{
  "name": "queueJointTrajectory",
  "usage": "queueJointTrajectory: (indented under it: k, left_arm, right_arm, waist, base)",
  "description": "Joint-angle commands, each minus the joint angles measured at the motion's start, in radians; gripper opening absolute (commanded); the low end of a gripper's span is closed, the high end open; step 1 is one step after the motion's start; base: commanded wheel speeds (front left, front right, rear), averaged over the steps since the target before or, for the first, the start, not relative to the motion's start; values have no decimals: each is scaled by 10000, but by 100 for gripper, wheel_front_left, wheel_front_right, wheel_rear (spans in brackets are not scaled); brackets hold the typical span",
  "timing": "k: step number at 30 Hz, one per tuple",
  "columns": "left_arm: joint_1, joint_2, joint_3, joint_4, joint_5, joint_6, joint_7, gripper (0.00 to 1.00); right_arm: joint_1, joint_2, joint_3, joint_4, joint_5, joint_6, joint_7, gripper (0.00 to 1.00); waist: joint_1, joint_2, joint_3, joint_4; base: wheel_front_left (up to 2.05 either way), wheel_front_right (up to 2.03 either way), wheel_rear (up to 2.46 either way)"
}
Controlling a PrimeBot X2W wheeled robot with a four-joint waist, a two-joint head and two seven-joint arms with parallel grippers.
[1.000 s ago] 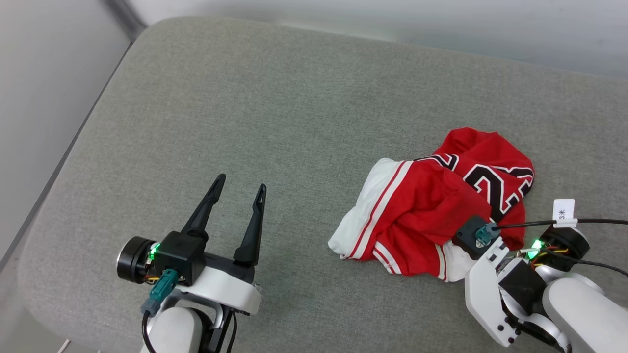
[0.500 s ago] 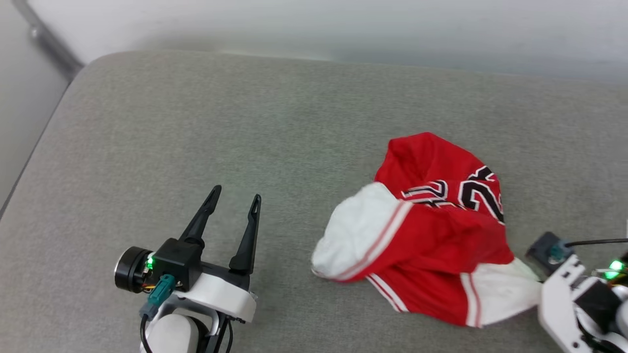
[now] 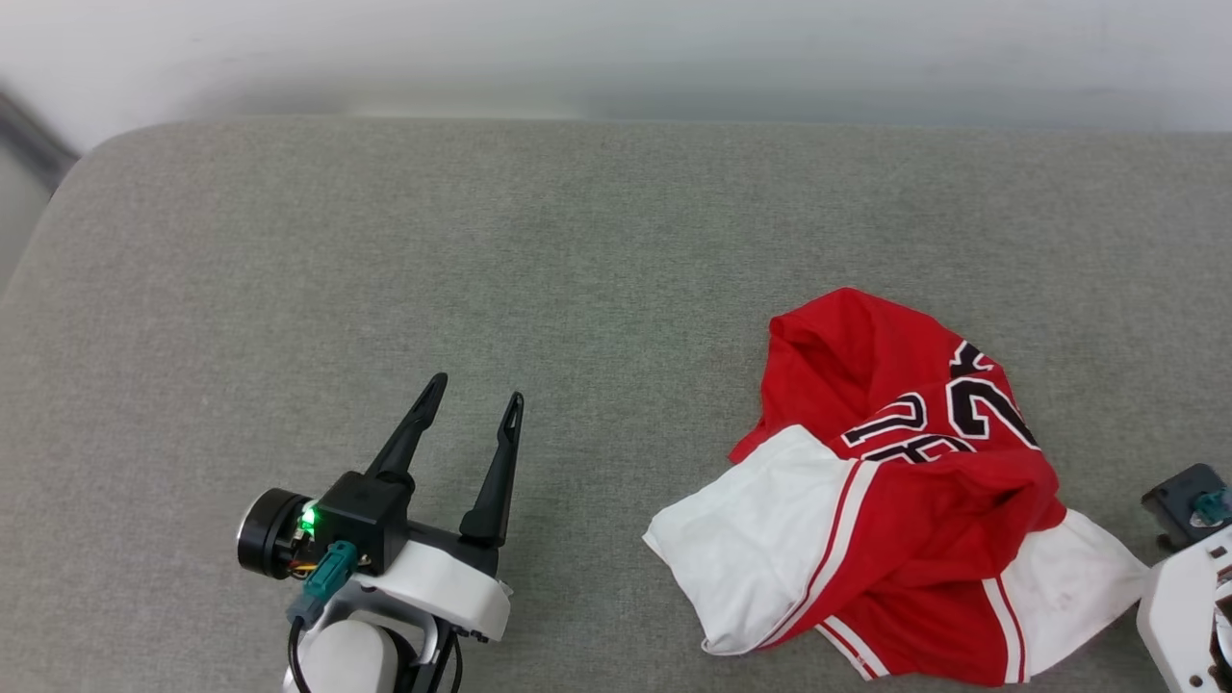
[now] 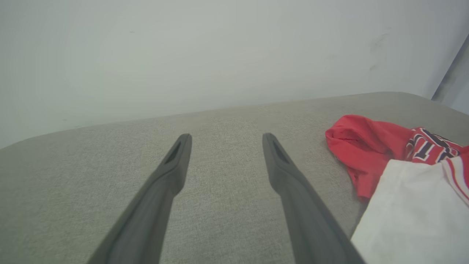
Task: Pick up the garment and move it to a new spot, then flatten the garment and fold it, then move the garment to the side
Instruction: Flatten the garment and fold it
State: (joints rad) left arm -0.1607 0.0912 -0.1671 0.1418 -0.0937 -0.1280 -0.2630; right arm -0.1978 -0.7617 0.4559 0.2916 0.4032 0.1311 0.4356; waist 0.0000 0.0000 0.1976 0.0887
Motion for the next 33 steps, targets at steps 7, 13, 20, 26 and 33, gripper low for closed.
queueJointTrajectory:
  k: [7, 13, 20, 26, 33]
  left_arm:
    - [267, 49, -79, -69, -167, -19, -27, 100]
    - [486, 9, -142, -211, -601, -23, -27, 100]
    - [576, 521, -1464, 140, -1347, -25, 476, 100]
    - [28, 1287, -2484, -719, -2152, -16, 3487, 100]
    - [-481, 1984, -3113, -1775, -2078, 105, 7445, 100]
  right_arm:
    - [736, 899, -2241, -931, -45, -7, -1626, 100]
    - [1628, 2162, -4324, -2615, 226, -7, -2991, 100]
    - [2199, 3718, -5279, -3791, -339, -7, -4386, 100]
    - [2219, 4390, -5476, -4224, -903, -7, -4496, 100]
    - [1957, 4847, -5502, -4441, -1311, -7, -4436, 100]
  waist:
    - [0, 0, -242, -483]
    - [0, 0, -336, -801]
    - [0, 0, -253, -934]
    - [0, 0, 70, -961]
    - [0, 0, 669, -1341]
  base:
    - [0, 0, 0]
    - [0, 0, 0]
    - [0, 0, 0]
    - [0, 0, 0]
    - [0, 0, 0]
